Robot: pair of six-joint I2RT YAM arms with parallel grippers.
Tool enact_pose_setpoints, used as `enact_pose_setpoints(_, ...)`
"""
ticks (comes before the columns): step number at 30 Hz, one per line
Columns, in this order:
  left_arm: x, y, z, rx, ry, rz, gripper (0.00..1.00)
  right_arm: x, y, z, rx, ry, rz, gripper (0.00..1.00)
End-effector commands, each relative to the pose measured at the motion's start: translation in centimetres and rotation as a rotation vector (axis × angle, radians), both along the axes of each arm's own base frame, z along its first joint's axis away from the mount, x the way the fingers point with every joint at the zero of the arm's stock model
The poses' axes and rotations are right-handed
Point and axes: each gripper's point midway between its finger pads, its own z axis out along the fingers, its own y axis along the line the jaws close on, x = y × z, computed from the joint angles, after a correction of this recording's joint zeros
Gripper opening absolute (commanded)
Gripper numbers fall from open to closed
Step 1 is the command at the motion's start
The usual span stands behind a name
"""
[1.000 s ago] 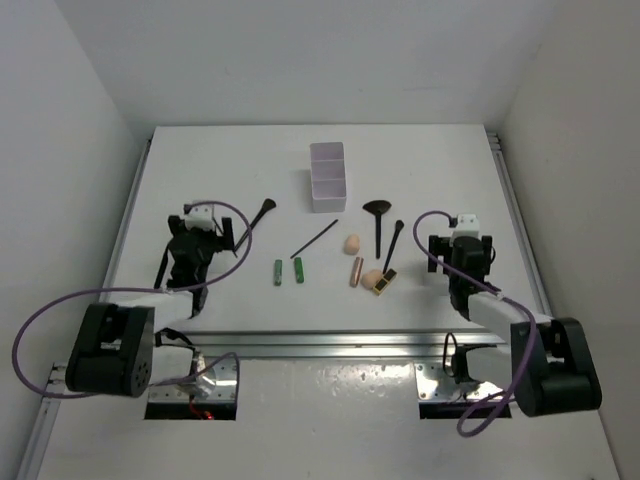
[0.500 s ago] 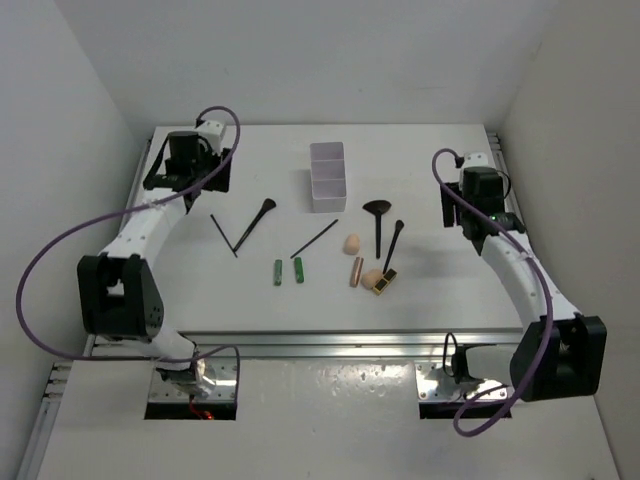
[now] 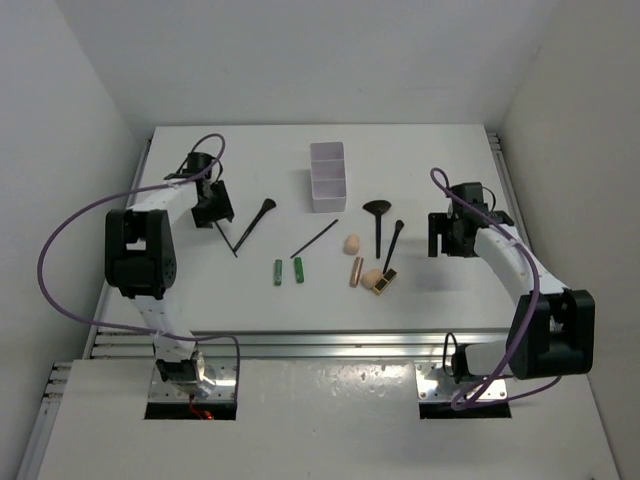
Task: Organize the makeup
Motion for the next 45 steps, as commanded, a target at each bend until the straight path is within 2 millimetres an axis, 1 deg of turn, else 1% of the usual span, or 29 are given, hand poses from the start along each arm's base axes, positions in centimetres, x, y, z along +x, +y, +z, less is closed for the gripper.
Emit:
enact_pose_setpoints(1, 0.3, 0.5, -1.7, 0.015, 0.043, 0.121, 0.59, -0.2, 0.7, 0.4, 0.038, -0.02, -0.014, 0.77)
enact_pose_setpoints(5, -0.1, 1.8, -3.6, 0.053, 0.084, 0.175, 0.59, -0.2, 0.7, 0.8, 0.034, -0.033, -0.004, 0.77)
enact_pose_setpoints(9, -0.5, 2.6, -5.2, 0.076, 0.122, 0.215, 0.5, -0.1, 0.6, 1.2, 0.029, -0.044, -0.004, 0.77)
enact_pose_setpoints(10, -0.5, 2.4, -5.2, 0.064, 0.121, 0.22, 0.43, -0.2, 0.6, 1.2, 0.026, -0.042, -0.002, 0.77)
enact_pose_setpoints(11, -1.0, 2.8, -5.9, 0.065, 0.143, 0.228, 0.4, -0.1, 0.6, 1.3, 0.024, -0.045, 0.0, 0.77)
enact_pose_setpoints(12, -0.9, 2.6, -5.9, 0.053, 0.143, 0.233, 0.37, -0.2, 0.6, 1.3, 0.023, -0.047, -0.002, 0.77)
enact_pose_setpoints(13, -1.1, 2.6, -6.3, 0.054, 0.153, 0.233, 0.27, -0.1, 0.5, 1.4, 0.022, -0.053, -0.004, 0.77)
enact_pose_setpoints(15, -1.2, 2.6, -6.8, 0.055, 0.166, 0.233, 0.18, 0.0, 0.5, 1.6, 0.018, -0.058, -0.007, 0.77)
enact_pose_setpoints(18, -1.5, 3.5, -7.4, 0.06, 0.175, 0.263, 0.0, 0.3, 0.4, 1.9, 0.017, -0.07, -0.013, 0.77)
enact_pose_setpoints(21, -1.4, 4.1, -7.7, 0.071, 0.175, 0.267, 0.0, 0.4, 0.5, 2.2, 0.02, -0.071, -0.006, 0.77)
enact_pose_setpoints(23, -1.0, 4.6, -7.4, 0.073, 0.164, 0.268, 0.0, 0.4, 0.7, 2.5, 0.021, -0.073, 0.002, 0.77)
enact_pose_setpoints(24, -0.1, 4.7, -6.7, 0.078, 0.14, 0.254, 0.0, 0.4, 0.6, 2.6, 0.02, -0.075, -0.001, 0.77)
enact_pose_setpoints(27, 1.9, 4.8, -3.4, 0.087, 0.053, 0.202, 0.0, 0.5, 0.7, 3.0, 0.025, -0.097, 0.005, 0.77)
enact_pose_setpoints(28, 3.5, 5.0, -1.2, 0.093, -0.008, 0.189, 0.0, 0.6, 0.9, 3.1, 0.029, -0.107, 0.015, 0.76)
enact_pose_setpoints(30, 5.6, 4.8, 2.5, 0.125, -0.106, 0.125, 0.0, 0.7, 1.2, 3.3, 0.045, -0.139, 0.027, 0.76)
enact_pose_setpoints(31, 7.2, 4.1, 5.3, 0.137, -0.176, 0.089, 0.0, 0.4, 1.5, 2.7, 0.057, -0.131, 0.049, 0.76)
enact_pose_setpoints(32, 8.2, 4.0, 7.2, 0.141, -0.226, 0.064, 0.0, 1.1, 2.0, 3.3, 0.082, -0.183, 0.067, 0.76)
enact_pose_setpoints(33, 9.2, 2.9, 9.6, 0.147, -0.294, 0.023, 0.0, 1.2, 2.2, 3.4, 0.088, -0.196, 0.08, 0.76)
enact_pose_setpoints(34, 10.6, 1.3, 12.7, 0.162, -0.372, -0.05, 0.0, 1.1, 2.8, 2.7, 0.11, -0.203, 0.114, 0.76)
enact_pose_setpoints(35, 11.4, 0.1, 14.0, 0.162, -0.418, -0.091, 0.0, 1.1, 3.0, 3.0, 0.119, -0.222, 0.126, 0.76)
enact_pose_setpoints(36, 12.5, -1.2, 16.8, 0.158, -0.514, -0.128, 0.0, 1.8, 3.2, 3.4, 0.122, -0.263, 0.138, 0.76)
enact_pose_setpoints(37, 13.2, -4.1, 19.5, 0.144, -0.6, -0.216, 0.0, 1.4, 4.0, 2.7, 0.157, -0.254, 0.165, 0.75)
enact_pose_setpoints(38, 13.7, -5.9, 20.9, 0.136, -0.657, -0.267, 0.0, 1.5, 4.3, 2.8, 0.174, -0.264, 0.178, 0.75)
enact_pose_setpoints(39, 14.7, -7.8, 23.9, 0.131, -0.784, -0.312, 0.0, 1.8, 4.6, 2.8, 0.188, -0.284, 0.18, 0.75)
enact_pose_setpoints(40, 15.0, -9.7, 25.5, 0.139, -0.856, -0.376, 0.0, 1.7, 5.0, 2.6, 0.204, -0.282, 0.189, 0.75)
enact_pose_setpoints(41, 14.5, -13.6, 26.3, 0.102, -0.918, -0.467, 0.0, 1.6, 5.3, 2.4, 0.217, -0.278, 0.194, 0.75)
enact_pose_setpoints(42, 14.6, -15.6, 29.9, 0.097, -1.082, -0.51, 0.0, 1.9, 5.5, 2.3, 0.232, -0.292, 0.189, 0.75)
enact_pose_setpoints(43, 13.6, -19.3, 29.4, 0.051, -1.125, -0.606, 0.0, 1.8, 5.8, 2.1, 0.243, -0.285, 0.193, 0.75)
enact_pose_setpoints(45, 12.9, -22.7, 32.0, 0.017, -1.286, -0.672, 0.0, 1.9, 6.0, 1.9, 0.265, -0.27, 0.167, 0.73)
